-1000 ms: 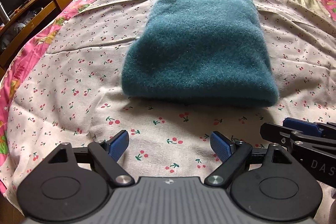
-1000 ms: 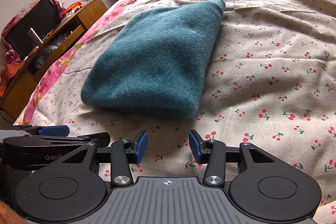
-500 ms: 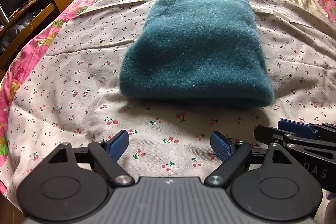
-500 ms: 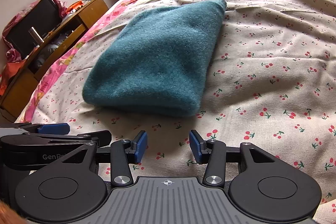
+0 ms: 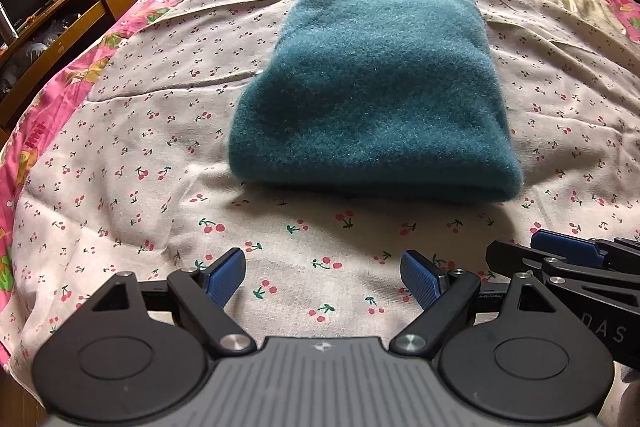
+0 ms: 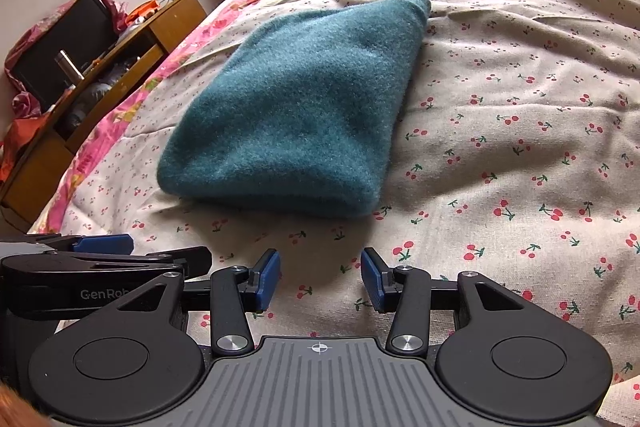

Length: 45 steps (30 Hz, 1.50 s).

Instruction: Fold small clothes

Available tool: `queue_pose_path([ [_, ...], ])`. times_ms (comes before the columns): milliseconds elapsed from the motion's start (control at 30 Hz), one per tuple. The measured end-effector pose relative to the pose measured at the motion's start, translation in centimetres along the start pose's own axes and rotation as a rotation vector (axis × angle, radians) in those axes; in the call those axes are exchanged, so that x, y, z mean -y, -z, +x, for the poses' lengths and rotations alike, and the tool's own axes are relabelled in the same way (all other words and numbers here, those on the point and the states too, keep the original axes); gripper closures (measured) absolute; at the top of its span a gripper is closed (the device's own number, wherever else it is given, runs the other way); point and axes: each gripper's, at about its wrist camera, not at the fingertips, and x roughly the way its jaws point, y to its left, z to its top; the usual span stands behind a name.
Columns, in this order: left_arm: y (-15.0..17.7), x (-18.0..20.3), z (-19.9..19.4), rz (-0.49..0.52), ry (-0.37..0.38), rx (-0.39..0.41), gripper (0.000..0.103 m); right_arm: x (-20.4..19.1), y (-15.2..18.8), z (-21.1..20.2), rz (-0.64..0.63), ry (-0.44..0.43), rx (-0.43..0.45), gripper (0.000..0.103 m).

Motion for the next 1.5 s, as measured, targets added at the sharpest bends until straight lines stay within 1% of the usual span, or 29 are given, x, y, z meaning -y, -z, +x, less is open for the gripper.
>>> queue_pose_path([
  [267, 0.14, -0.29, -0.12, -0.007, 0.011, 0.000, 0.008, 0.24, 0.23, 0.07, 0.005, 0.015, -0.006, 0.059],
  [1500, 0.34, 0.07, -0.50, 0.013, 0.011, 0.009, 0.008, -0.09, 0.35, -0.09, -0.004, 0.006, -0.006, 0.058],
])
